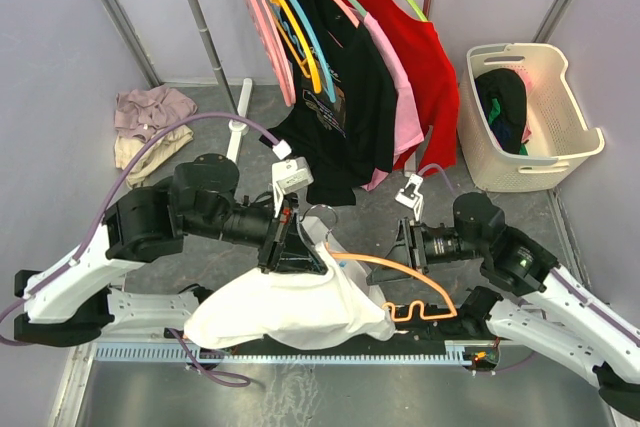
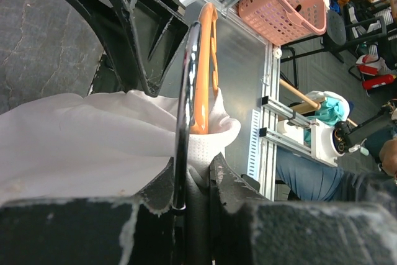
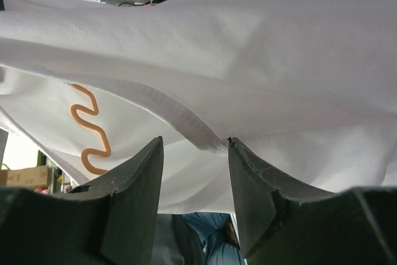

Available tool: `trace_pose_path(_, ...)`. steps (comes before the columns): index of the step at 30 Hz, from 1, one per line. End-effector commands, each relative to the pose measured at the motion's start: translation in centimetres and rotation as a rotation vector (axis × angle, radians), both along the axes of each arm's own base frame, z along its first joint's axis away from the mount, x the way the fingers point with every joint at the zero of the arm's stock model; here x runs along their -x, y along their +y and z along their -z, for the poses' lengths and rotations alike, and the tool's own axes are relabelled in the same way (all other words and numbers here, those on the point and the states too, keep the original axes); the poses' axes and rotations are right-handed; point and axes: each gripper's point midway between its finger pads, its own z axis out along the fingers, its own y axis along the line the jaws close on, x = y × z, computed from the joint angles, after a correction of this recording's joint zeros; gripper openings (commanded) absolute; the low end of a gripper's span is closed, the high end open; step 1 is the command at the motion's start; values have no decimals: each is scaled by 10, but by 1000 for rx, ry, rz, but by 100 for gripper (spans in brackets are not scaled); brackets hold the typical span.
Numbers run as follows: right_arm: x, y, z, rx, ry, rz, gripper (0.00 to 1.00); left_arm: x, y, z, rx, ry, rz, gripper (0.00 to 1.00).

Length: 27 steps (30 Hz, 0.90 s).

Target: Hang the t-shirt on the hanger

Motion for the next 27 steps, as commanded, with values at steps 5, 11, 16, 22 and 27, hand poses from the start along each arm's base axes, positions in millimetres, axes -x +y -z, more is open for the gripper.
trace_pose_path(5,25,-7,-16,-109,-26,-124,62,5,-4,-34,126,-83,70,3)
trace_pose_path(11,35,-16,2,-60,-30,-155,69,4,-4,-35,123,-89,63,3)
trace_pose_path(16,34,-15,28,5,-12,-162,69,3,-7,-36,123,-91,68,3)
trace_pose_path(22,30,-5,47,67,-18,-173,64,1,-10,-40,130,-102,65,3)
trace_pose_path(27,22,-1,57,131,-37,-137,26,0,-9,-41,132,-108,56,3)
